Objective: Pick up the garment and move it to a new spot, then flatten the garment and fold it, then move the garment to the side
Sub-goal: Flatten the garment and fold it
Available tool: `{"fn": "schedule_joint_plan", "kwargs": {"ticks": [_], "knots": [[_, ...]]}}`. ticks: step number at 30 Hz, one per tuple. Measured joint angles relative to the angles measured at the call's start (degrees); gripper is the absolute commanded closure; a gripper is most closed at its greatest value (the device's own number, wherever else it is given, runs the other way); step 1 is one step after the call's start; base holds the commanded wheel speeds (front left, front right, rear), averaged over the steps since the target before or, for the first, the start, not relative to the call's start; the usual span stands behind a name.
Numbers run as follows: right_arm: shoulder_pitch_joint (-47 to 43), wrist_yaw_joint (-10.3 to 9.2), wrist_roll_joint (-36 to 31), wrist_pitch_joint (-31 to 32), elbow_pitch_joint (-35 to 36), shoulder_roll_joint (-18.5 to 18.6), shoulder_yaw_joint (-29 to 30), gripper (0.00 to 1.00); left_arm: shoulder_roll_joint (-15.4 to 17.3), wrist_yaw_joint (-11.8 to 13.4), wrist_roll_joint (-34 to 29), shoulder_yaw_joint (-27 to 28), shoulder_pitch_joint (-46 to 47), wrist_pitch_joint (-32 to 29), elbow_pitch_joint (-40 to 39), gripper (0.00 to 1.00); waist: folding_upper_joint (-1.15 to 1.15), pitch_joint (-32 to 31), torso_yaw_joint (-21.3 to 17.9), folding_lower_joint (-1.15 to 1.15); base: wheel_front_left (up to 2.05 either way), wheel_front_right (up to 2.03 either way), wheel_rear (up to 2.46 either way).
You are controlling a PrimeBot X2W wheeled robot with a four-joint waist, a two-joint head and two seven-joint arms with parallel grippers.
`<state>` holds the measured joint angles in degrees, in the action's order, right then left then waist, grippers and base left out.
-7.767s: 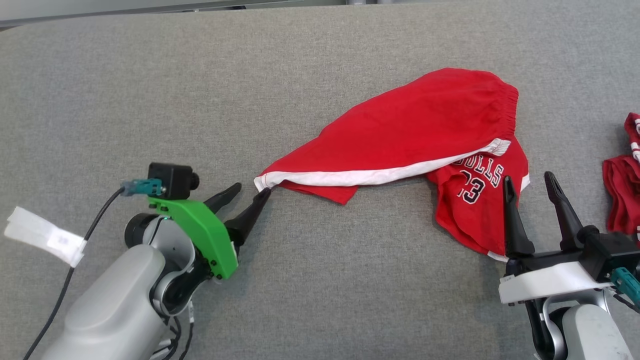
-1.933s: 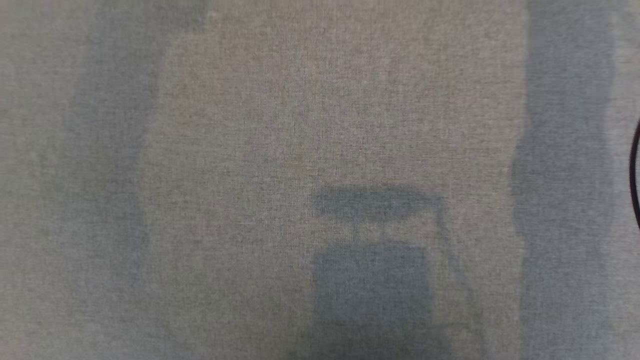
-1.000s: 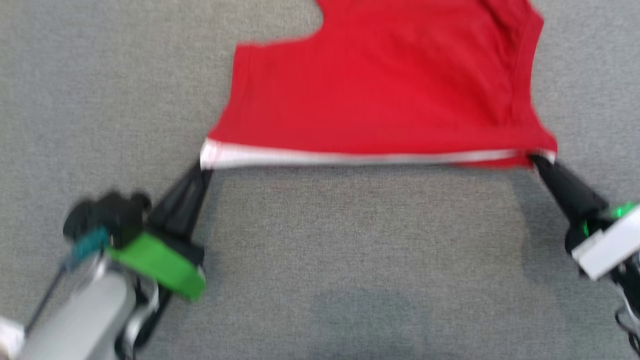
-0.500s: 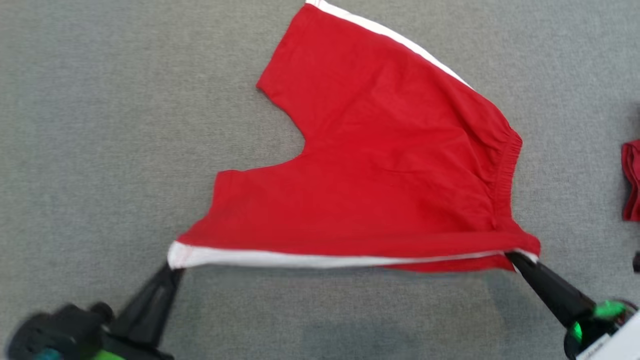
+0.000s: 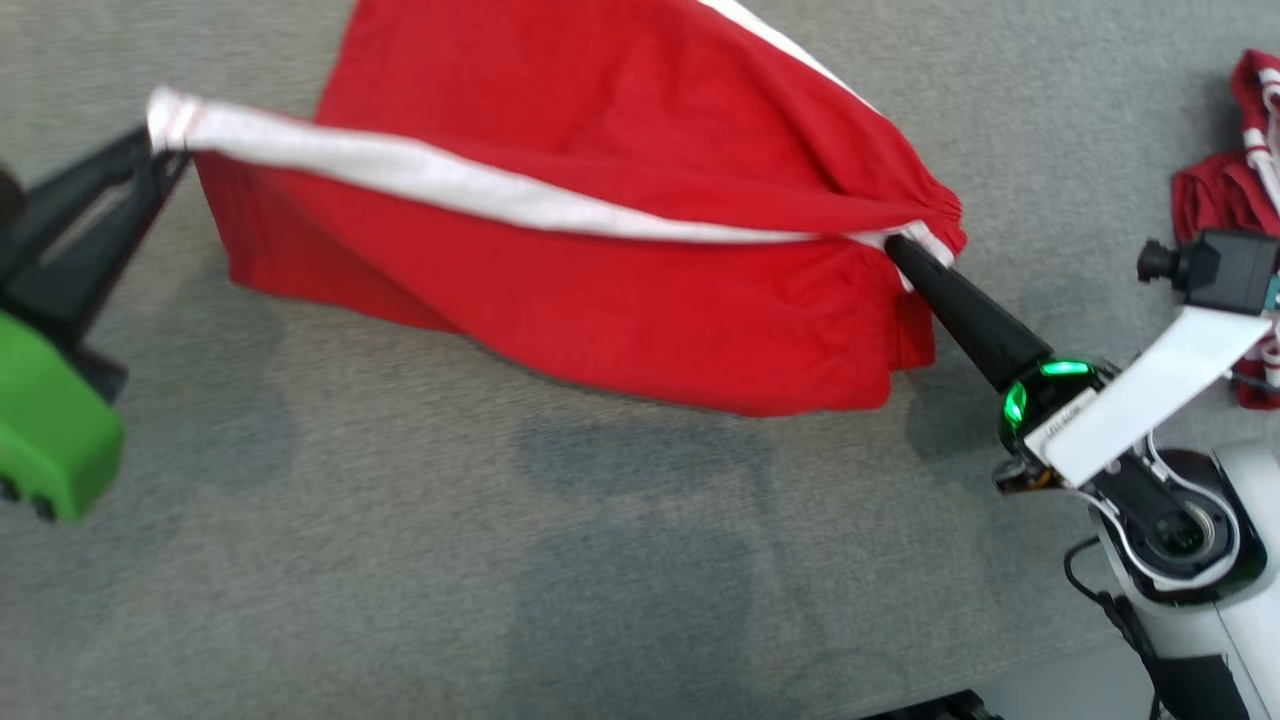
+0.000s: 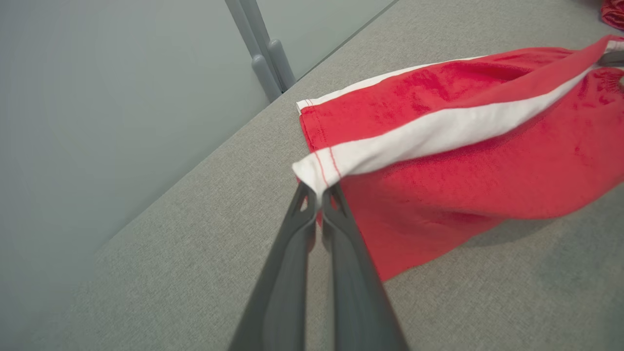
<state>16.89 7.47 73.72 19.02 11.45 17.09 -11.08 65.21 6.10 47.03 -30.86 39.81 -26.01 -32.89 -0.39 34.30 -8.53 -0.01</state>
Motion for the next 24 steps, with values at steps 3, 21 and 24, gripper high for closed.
{"fn": "schedule_joint_plan", "kwargs": {"ticks": [3, 21, 24], "knots": [[2.9, 0.00, 1.7, 0.6, -0.8, -1.3, -0.1, 1.00, -4.5, -3.5, -0.1, -1.6, 9.1, -6.1, 4.2, 1.00, 0.00, 1.6, -2.4, 0.00, 0.00, 0.00, 0.00], [4.6, 0.00, 3.4, 5.1, 2.0, -5.4, 0.8, 0.60, -21.6, -13.2, -5.5, -15.3, 38.2, -20.1, 36.0, 1.00, 0.00, 6.3, -8.5, 0.01, 0.00, 0.00, 0.00], [4.9, 0.00, 2.3, 4.7, 1.7, -6.1, 2.4, 0.00, -22.5, -13.3, -6.2, -16.0, 39.4, -18.7, 38.1, 0.77, 0.00, 6.2, -8.3, 0.00, 0.00, 0.00, 0.00]]}}
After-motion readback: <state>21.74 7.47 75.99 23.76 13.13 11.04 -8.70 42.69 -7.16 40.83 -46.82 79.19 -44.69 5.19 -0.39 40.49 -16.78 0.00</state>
